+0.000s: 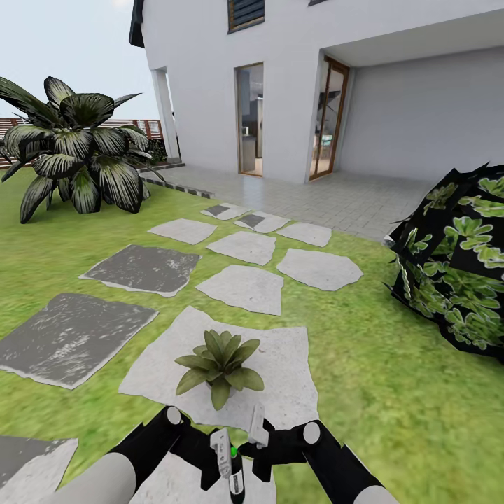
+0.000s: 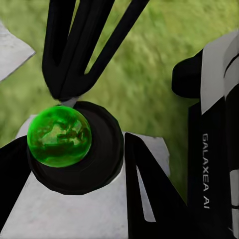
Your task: Pick up the pesticide atomizer in the garden and spray insectifuge to fully cover both potted plants in the garden.
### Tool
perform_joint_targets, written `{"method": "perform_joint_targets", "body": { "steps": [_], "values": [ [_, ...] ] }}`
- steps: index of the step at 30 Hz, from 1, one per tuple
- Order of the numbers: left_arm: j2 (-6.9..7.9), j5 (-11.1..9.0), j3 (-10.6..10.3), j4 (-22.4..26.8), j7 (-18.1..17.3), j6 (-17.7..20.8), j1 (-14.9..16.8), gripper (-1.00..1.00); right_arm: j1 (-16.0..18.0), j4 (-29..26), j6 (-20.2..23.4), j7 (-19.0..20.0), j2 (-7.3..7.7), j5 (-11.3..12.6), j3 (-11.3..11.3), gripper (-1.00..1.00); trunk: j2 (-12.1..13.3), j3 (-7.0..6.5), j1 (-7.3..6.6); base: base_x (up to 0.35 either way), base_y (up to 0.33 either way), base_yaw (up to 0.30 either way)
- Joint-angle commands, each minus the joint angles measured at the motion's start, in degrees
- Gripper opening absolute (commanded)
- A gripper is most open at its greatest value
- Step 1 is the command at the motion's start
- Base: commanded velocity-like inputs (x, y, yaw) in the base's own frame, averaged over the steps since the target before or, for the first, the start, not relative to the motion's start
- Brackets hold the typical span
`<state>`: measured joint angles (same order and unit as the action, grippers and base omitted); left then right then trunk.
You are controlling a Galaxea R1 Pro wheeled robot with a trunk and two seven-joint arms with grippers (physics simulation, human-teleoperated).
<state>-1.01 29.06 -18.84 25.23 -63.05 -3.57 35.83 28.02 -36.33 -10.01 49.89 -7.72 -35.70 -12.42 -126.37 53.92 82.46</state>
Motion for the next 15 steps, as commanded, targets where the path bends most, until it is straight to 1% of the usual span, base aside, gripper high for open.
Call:
{"method": "perform_joint_targets", "body": {
  "steps": [1,4,7,10,13,15],
  "values": [
    [-0.03,0.4,0.0,0.1,0.0,-0.4,0.0,-1.0,0.0,-0.1,-0.4,0.0,-0.02,-0.6,0.1,-1.0,0.0,0.05,-0.01,0.0,0.0,0.0],
    [0.19,0.5,0.1,0.0,0.1,-0.7,0.0,-1.0,0.0,-0.1,-0.4,0.0,-0.02,-0.6,0.1,-1.0,0.0,0.05,-0.01,0.0,0.0,0.0],
    [0.98,0.8,0.0,0.0,0.1,-0.8,0.0,-1.0,0.0,-0.1,-0.4,0.0,-0.02,-0.7,0.1,-1.0,0.0,0.05,-0.01,0.0,0.0,0.0],
    [4.03,1.1,0.0,-0.2,0.0,-0.8,-0.1,-1.0,0.0,0.0,-0.4,0.0,-0.02,-0.7,0.1,-1.0,0.0,0.05,-0.01,0.0,0.0,0.0],
    [8.19,1.2,-0.1,-0.2,-0.1,-0.8,-0.1,-1.0,0.0,0.0,-0.4,-0.1,0.04,-0.7,0.1,-1.0,0.0,0.05,-0.01,0.0,0.0,0.0],
    [10.66,1.2,-0.1,-0.3,0.0,-0.8,-0.1,-1.0,0.0,0.0,-0.4,-0.2,0.16,-0.7,0.1,-1.0,0.0,0.05,-0.01,0.0,0.0,0.0]
  ]
}}
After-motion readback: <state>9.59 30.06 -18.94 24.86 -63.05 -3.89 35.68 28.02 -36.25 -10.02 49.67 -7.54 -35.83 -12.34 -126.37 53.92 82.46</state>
